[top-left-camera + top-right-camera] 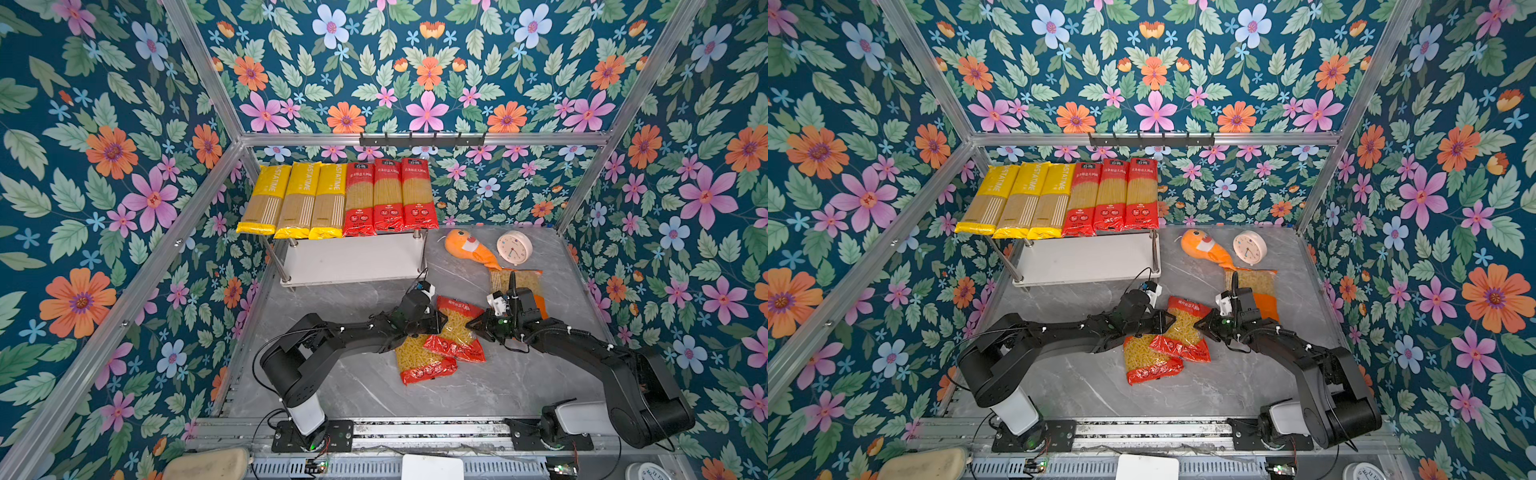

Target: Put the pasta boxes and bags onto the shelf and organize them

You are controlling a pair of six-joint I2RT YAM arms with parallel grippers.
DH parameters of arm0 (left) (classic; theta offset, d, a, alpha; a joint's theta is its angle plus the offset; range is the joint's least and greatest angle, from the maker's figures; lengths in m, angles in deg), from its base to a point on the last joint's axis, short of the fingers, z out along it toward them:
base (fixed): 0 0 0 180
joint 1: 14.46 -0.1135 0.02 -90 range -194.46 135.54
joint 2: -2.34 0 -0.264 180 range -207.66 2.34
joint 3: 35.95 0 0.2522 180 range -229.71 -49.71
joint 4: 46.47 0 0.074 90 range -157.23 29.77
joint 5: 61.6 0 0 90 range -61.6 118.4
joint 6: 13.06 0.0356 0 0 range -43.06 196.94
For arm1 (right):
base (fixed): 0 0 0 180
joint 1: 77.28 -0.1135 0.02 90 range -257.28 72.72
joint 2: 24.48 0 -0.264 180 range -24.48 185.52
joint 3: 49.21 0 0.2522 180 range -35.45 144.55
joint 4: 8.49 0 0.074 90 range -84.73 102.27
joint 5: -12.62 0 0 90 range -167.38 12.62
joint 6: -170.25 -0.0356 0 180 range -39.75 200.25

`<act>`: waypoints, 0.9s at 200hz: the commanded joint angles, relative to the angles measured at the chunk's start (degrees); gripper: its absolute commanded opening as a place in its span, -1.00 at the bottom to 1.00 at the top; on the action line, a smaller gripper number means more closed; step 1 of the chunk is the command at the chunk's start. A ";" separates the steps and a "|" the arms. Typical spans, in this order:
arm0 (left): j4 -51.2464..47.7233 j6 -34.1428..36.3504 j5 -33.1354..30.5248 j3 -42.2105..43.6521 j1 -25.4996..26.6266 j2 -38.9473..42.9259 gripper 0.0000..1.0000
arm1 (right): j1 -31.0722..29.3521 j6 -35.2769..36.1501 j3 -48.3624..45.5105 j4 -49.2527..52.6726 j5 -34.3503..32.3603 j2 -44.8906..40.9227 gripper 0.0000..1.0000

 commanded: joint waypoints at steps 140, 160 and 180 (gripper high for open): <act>-8.26 8.99 -8.08 5.74 -0.09 23.14 -1.00 | -13.73 -5.75 7.34 -9.58 -4.62 -5.02 -0.91; -11.14 8.76 -12.91 9.30 -0.60 29.21 -1.00 | -17.77 -4.89 9.77 -11.01 -7.40 -2.23 -0.94; -13.95 7.77 -15.89 12.34 -1.24 34.84 -1.00 | -21.86 -4.59 12.23 -14.19 -9.96 2.35 -0.97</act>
